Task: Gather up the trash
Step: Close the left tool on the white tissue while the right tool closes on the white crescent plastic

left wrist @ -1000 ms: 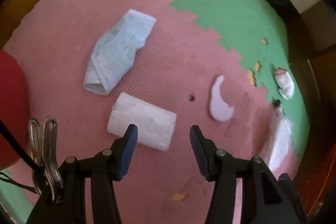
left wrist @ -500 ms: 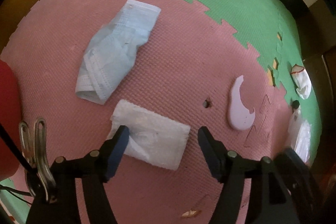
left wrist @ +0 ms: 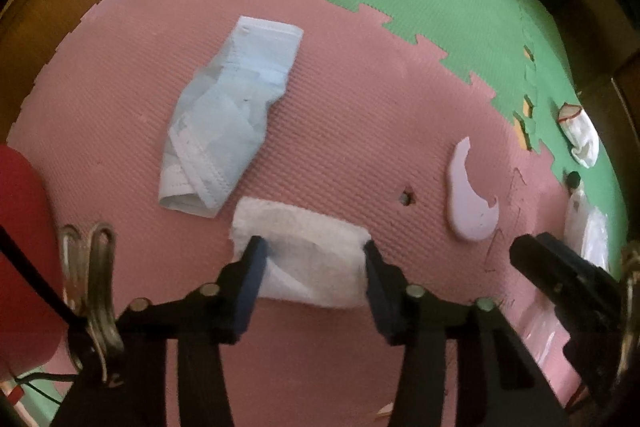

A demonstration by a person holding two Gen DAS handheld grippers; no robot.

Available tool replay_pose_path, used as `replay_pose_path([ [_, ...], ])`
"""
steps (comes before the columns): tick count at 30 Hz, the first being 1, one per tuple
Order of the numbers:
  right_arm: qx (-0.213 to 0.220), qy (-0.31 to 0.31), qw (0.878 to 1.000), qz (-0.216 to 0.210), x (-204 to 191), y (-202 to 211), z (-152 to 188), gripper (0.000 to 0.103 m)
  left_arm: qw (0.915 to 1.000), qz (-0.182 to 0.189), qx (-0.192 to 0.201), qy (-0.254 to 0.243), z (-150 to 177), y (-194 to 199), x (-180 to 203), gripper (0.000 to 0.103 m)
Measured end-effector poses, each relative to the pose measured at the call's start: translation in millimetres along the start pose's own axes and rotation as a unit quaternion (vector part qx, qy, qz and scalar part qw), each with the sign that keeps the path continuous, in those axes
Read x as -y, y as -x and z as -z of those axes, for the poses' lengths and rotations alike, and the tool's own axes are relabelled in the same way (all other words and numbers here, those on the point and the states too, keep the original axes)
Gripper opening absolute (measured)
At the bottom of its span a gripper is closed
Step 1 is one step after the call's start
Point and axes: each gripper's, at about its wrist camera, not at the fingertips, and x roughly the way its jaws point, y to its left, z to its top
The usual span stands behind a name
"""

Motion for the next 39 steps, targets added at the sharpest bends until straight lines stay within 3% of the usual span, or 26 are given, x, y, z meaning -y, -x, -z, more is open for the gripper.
replay_pose_path([
  [1, -0.002, 0.001, 1.0, 0.0, 0, -1, 0, 0.04, 1.0, 0.004, 0.0, 0.0, 1, 1, -2, 0.043],
  [3, -0.004, 0.002, 1.0, 0.0, -2, -4, 0, 0.04, 0.9997, 0.025, 0.0, -0.001, 1, 7, -4, 0.026],
  [6, -0.005, 0.004, 1.0, -0.003, -7, -11, -3, 0.04, 0.9994, 0.036, -0.001, -0.005, 6, 15, -6, 0.019],
  [17, -0.023, 0.05, 0.998, 0.012, -26, -47, -26, 0.04, 0.9984, 0.056, 0.008, 0.005, 14, 43, -33, 0.013],
  [29, -0.018, 0.139, 0.988, 0.058, -53, -58, -15, 0.04, 0.9978, 0.066, 0.009, 0.002, 16, 58, -34, 0.013],
  [39, -0.013, 0.107, 0.993, 0.041, -42, -34, -14, 0.039, 0.9966, 0.08, 0.012, -0.014, 23, 89, -25, 0.013],
])
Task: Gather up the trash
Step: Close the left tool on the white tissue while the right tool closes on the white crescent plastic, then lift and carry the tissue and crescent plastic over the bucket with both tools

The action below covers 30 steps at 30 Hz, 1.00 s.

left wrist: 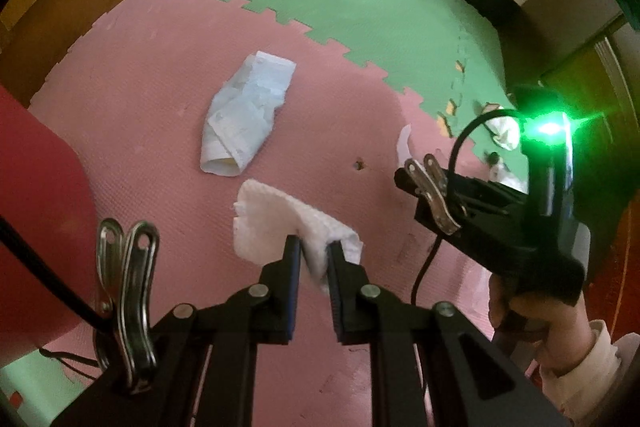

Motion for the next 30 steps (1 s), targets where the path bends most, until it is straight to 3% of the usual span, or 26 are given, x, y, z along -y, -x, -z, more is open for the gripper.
replay_pose_path([
  [10, 0.023, -0.062, 0.997, -0.027, 19, 85, 9, 0.039, 0.9993, 0.02, 0.01, -0.029, -6, 56, 28, 0.013],
  [16, 0.039, -0.062, 0.997, -0.039, 9, 148, 11, 0.039, 0.9986, 0.024, 0.023, -0.041, -7, 105, 40, 0.013],
  [21, 0.054, -0.041, 0.996, -0.062, -2, 196, 8, 0.039, 0.9991, 0.026, 0.034, 0.001, 0, 144, 43, 0.013],
  [25, 0.064, -0.001, 0.994, -0.088, -16, 230, 1, 0.039, 0.9979, 0.002, 0.053, 0.037, 2, 172, 45, 0.013],
  [30, 0.066, 0.085, 0.987, -0.116, -36, 266, -4, 0.039, 0.9921, -0.02, 0.085, 0.09, 7, 213, 48, 0.013],
])
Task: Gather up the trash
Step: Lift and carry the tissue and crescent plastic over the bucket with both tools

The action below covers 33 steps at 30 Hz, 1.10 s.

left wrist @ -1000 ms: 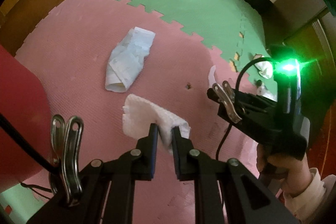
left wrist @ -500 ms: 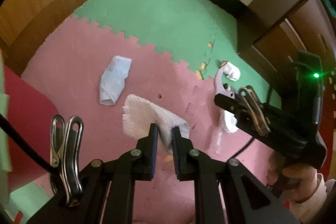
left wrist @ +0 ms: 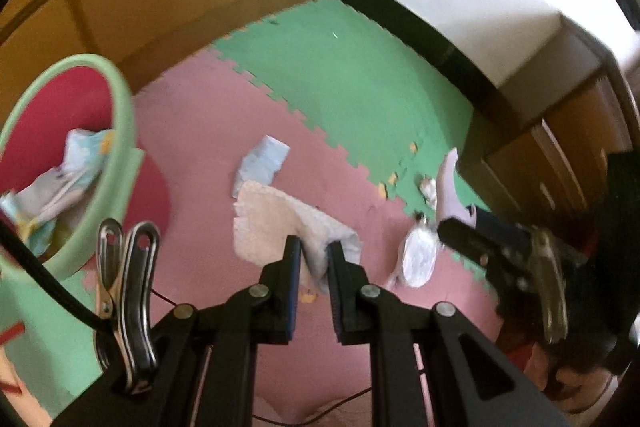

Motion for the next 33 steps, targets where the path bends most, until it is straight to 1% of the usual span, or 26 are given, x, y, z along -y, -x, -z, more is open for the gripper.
replay_pose_path([
  [3, 0.004, 0.041, 0.999, -0.023, -16, 16, -7, 0.039, 0.9995, -0.017, 0.021, 0.017, -3, 25, -3, 0.013],
  [5, 0.006, 0.055, 0.998, -0.033, -25, 24, -11, 0.039, 0.9987, -0.029, 0.029, 0.029, -5, 41, -8, 0.013],
  [7, 0.006, 0.065, 0.997, -0.042, -33, 29, -15, 0.039, 0.9976, -0.03, 0.041, 0.046, -8, 59, -17, 0.013],
  [10, 0.006, 0.089, 0.995, -0.053, -52, 36, -25, 0.039, 0.995, -0.046, 0.061, 0.064, -8, 85, -36, 0.013],
  [13, -0.001, 0.104, 0.993, -0.064, -73, 37, -36, 0.039, 0.9916, -0.063, 0.077, 0.082, -6, 102, -57, 0.013],
  [15, -0.005, 0.114, 0.991, -0.069, -85, 35, -41, 0.04, 0.9883, -0.074, 0.087, 0.101, -7, 111, -80, 0.013],
  [18, -0.008, 0.141, 0.987, -0.069, -113, 31, -50, 0.04, 0.9846, -0.085, 0.091, 0.123, -9, 114, -112, 0.013],
  [24, -0.028, 0.151, 0.985, -0.072, -150, 15, -59, 0.04, 0.9792, -0.089, 0.091, 0.158, -12, 110, -168, 0.013],
  [26, -0.032, 0.158, 0.984, -0.072, -165, 9, -63, 0.04, 0.9779, -0.091, 0.087, 0.167, -16, 104, -186, 0.013],
  [29, -0.041, 0.163, 0.983, -0.075, -176, -2, -68, 0.04, 0.9758, -0.086, 0.081, 0.183, -21, 92, -209, 0.013],
  [33, -0.055, 0.173, 0.98, -0.078, -196, -21, -72, 0.04, 0.9747, -0.083, 0.074, 0.194, -28, 76, -229, 0.013],
])
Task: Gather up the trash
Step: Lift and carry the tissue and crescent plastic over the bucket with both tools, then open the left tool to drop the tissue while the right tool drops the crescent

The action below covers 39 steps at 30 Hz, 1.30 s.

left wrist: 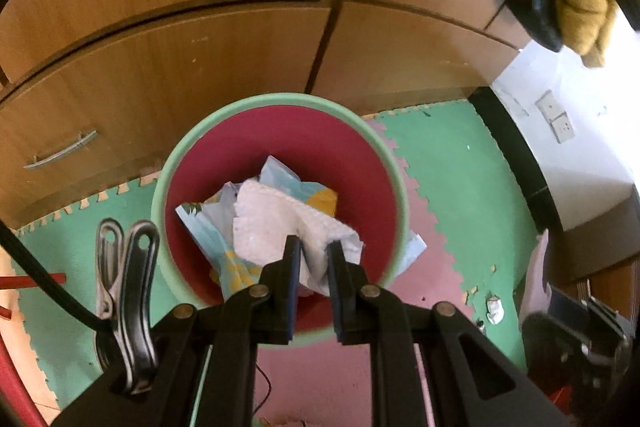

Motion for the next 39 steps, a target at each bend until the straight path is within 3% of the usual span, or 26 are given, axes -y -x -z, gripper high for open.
replay_pose_path([
  [16, -0.039, 0.021, 0.999, -0.003, -26, -57, -28, 0.04, 0.9982, -0.017, -0.053, 0.025, -3, -63, -25, 0.015],
  [19, -0.044, 0.025, 0.999, -0.002, -27, -65, -31, 0.04, 0.9966, -0.026, -0.07, 0.033, -2, -70, -32, 0.02],
  [20, -0.046, 0.026, 0.999, -0.002, -28, -67, -32, 0.04, 0.996, -0.028, -0.077, 0.036, 0, -71, -34, 0.026],
  [21, -0.048, 0.026, 0.999, -0.001, -28, -71, -33, 0.04, 0.9956, -0.03, -0.08, 0.037, 2, -72, -35, 0.033],
  [28, -0.062, 0.027, 0.998, -0.003, -32, -91, -40, 0.04, 0.9963, -0.03, -0.079, 0.015, 9, -65, -30, 0.036],
  [39, -0.071, 0.055, 0.996, -0.002, -50, -117, -58, 0.04, 0.9948, -0.024, -0.088, 0.045, 21, -50, -46, 0.039],
])
